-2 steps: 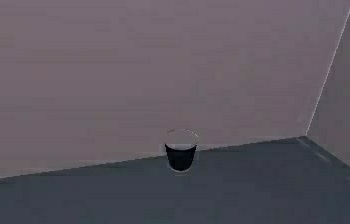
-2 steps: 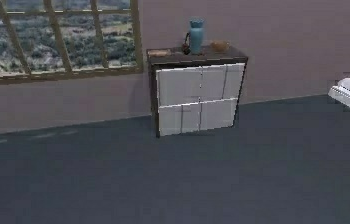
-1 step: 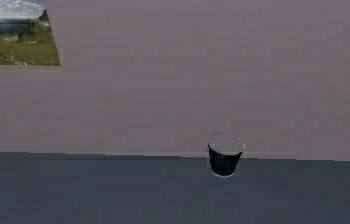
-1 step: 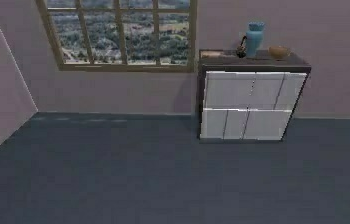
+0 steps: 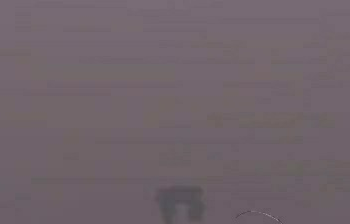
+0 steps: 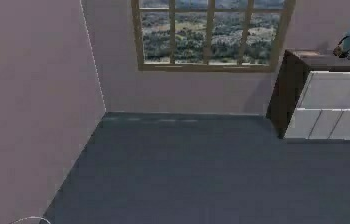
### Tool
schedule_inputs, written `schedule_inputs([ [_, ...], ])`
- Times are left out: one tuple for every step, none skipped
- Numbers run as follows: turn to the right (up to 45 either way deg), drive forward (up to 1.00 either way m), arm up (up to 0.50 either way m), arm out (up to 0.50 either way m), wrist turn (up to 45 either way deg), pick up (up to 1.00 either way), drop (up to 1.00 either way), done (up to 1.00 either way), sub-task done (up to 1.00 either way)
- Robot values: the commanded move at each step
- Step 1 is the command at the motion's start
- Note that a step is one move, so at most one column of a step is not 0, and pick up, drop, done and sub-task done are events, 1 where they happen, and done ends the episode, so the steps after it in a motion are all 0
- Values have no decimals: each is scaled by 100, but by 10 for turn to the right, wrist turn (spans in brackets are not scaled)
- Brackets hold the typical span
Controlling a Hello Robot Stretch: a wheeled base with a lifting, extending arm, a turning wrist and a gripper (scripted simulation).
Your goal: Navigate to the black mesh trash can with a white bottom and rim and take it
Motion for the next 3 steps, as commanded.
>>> schedule_inputs([
  [-450, 0, 0, 0, 0, 0, 0, 0, 0],
  [-90, 0, 0, 0, 0, 0, 0, 0, 0],
  [0, 0, 22, 0, 0, 0, 0, 0, 0],
])
